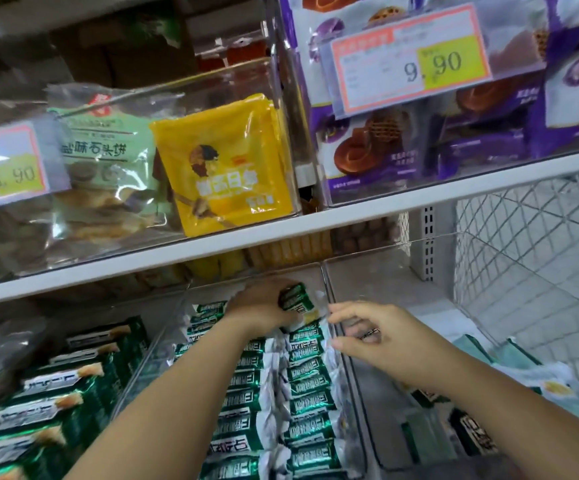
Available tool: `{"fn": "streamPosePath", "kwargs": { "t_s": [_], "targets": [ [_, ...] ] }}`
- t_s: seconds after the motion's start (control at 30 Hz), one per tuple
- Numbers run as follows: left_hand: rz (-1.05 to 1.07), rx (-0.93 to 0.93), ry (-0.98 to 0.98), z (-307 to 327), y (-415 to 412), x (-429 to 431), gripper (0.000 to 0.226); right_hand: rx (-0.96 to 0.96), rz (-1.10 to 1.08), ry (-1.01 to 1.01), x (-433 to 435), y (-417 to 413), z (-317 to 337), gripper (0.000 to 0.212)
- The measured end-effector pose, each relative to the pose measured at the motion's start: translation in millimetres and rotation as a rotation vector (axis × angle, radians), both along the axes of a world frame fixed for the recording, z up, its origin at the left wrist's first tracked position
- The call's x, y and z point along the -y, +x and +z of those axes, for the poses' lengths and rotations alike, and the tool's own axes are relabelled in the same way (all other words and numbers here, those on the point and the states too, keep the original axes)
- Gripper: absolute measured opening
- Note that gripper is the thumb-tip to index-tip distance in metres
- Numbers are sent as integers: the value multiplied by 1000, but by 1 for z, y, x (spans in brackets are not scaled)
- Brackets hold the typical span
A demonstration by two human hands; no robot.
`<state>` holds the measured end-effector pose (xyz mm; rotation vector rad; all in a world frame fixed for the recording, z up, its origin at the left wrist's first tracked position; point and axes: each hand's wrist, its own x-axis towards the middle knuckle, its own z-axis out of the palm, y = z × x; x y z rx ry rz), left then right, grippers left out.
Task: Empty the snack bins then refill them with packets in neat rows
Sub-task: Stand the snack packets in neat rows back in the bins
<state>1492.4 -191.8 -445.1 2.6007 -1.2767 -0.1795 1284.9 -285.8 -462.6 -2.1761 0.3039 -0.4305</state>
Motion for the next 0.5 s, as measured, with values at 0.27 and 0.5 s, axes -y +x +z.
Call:
{"fn": "streamPosePath", "kwargs": {
  "t_s": [0.27,0.5],
  "targets": [
    [13,116,-84,-6,-4,11,49,72,-304,73,39,-17,-7,13],
    [32,173,-68,-13,1,5,21,-500,-123,-223,65,4,-36,50]
  ]
}}
